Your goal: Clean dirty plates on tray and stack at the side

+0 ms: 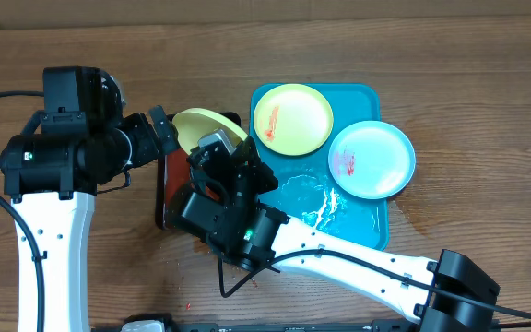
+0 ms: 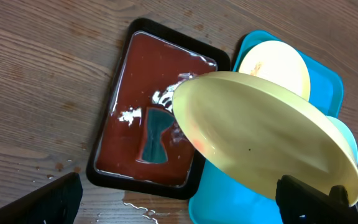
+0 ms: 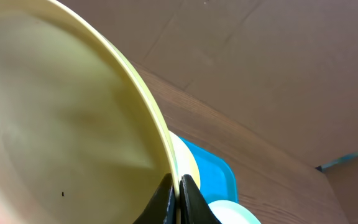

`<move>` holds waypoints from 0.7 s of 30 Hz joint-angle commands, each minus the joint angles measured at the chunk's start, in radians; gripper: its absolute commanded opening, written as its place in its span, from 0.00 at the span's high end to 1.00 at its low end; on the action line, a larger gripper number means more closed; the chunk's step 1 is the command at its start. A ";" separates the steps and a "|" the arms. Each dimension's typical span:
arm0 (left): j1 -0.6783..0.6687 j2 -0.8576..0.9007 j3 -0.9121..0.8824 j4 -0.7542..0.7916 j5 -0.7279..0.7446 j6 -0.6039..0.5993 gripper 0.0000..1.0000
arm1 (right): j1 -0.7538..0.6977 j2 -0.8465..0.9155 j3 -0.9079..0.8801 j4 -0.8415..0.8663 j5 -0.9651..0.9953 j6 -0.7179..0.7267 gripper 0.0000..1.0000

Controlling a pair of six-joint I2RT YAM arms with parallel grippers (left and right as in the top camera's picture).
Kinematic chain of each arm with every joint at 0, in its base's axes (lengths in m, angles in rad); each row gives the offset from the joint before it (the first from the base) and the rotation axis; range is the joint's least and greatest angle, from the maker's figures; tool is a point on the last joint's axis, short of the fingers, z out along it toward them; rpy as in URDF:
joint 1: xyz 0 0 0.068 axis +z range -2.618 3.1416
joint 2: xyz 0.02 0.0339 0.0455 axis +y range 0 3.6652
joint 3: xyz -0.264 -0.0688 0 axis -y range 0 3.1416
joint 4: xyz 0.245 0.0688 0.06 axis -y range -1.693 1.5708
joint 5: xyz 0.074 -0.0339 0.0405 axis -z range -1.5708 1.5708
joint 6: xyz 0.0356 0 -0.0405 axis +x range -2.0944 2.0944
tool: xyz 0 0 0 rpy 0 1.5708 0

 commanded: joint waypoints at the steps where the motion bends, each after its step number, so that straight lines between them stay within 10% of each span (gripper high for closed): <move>1: 0.005 0.007 0.015 -0.001 -0.011 0.029 0.00 | 0.005 -0.040 0.021 0.009 0.032 0.011 0.96; 21: 0.005 0.007 0.015 -0.003 -0.011 0.029 0.00 | 0.004 -0.040 0.020 0.009 0.024 0.012 0.96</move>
